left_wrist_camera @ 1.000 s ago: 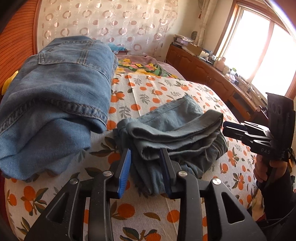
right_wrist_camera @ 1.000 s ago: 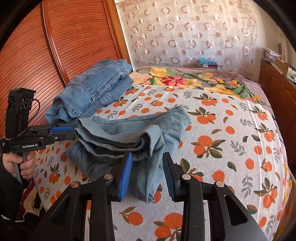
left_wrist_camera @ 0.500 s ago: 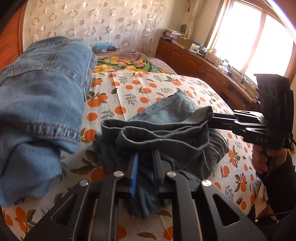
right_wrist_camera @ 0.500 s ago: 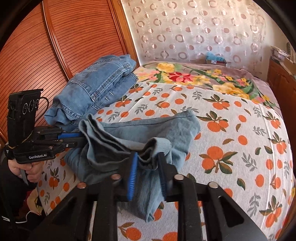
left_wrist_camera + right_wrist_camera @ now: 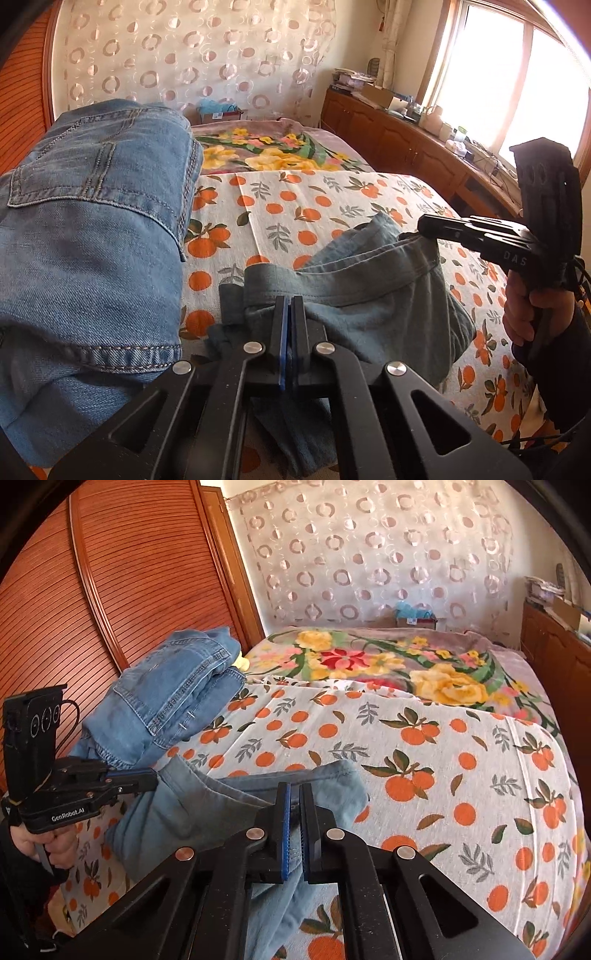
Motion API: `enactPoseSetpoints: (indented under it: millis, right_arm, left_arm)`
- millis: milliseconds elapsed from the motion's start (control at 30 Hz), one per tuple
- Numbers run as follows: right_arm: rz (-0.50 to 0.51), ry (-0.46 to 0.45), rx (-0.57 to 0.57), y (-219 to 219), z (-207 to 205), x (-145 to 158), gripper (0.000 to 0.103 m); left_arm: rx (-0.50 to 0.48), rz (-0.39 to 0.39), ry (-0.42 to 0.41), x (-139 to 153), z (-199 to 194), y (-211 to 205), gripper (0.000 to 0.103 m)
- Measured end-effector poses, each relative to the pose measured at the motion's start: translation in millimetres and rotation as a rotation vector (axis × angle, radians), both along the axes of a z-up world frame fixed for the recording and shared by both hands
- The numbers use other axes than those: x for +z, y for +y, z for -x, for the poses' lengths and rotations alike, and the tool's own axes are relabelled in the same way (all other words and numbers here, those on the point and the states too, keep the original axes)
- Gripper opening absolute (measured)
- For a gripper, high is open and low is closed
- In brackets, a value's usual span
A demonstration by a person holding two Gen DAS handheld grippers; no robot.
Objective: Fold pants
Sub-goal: 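Lift the hem with both grippers and fold it over toward the waistband, then open the right gripper to release the pants and withdraw it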
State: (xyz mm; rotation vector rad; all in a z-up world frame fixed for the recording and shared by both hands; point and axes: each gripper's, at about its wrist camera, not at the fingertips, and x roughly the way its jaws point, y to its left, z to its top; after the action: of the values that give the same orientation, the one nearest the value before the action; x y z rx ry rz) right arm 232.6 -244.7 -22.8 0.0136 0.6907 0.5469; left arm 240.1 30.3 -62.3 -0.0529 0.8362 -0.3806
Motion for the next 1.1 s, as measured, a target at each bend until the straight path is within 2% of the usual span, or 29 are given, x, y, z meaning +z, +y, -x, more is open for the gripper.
enactPoseSetpoints:
  millis: [233,300,400,500,567,633,667,833,1000,1067,1100]
  right_arm:
    - [0.023,0.0,-0.005,2.7,2.1,-0.4,0.005]
    - [0.031,0.002,-0.012,0.6,5.0,1.2,0.009]
    - [0.042,0.005,-0.015,-2.3,12.7,1.3,0.016]
    - [0.053,0.015,-0.02,-6.3,18.1,-0.3,0.028]
    - [0.046,0.022,-0.016,-8.7,20.3,-0.5,0.03]
    - [0.043,0.022,-0.014,-9.9,21.6,2.0,0.03]
    - [0.043,0.02,-0.013,-9.6,22.6,3.6,0.03]
    - [0.062,0.05,0.015,-2.7,18.6,3.0,0.031]
    - [0.04,0.133,0.041,-1.2,-3.0,-0.9,0.031]
    - [0.028,0.139,0.055,-0.5,-9.9,0.6,0.016]
    - [0.026,0.134,0.059,0.9,-13.9,1.9,0.014]
  left_arm:
    - [0.02,0.006,0.007,-1.9,3.7,4.6,0.002]
    - [0.027,0.006,0.012,-2.0,5.4,6.1,0.002]
    - [0.029,0.017,0.035,-4.9,7.3,6.7,0.007]
    - [0.021,0.013,0.059,-10.5,9.3,4.1,0.018]
    - [0.013,0.007,0.064,-13.7,12.0,1.5,0.024]
    - [0.001,0.012,0.062,-15.4,14.9,-1.4,0.041]
    - [-0.002,0.015,0.059,-15.8,15.9,-1.8,0.044]
    - [0.009,0.006,0.058,-20.0,17.3,-0.7,0.045]
    - [0.024,0.0,0.055,-26.5,18.7,1.3,0.045]
    - [0.023,-0.008,0.044,-27.0,20.7,0.7,0.045]
    - [0.023,-0.016,0.035,-27.2,21.8,-0.2,0.045]
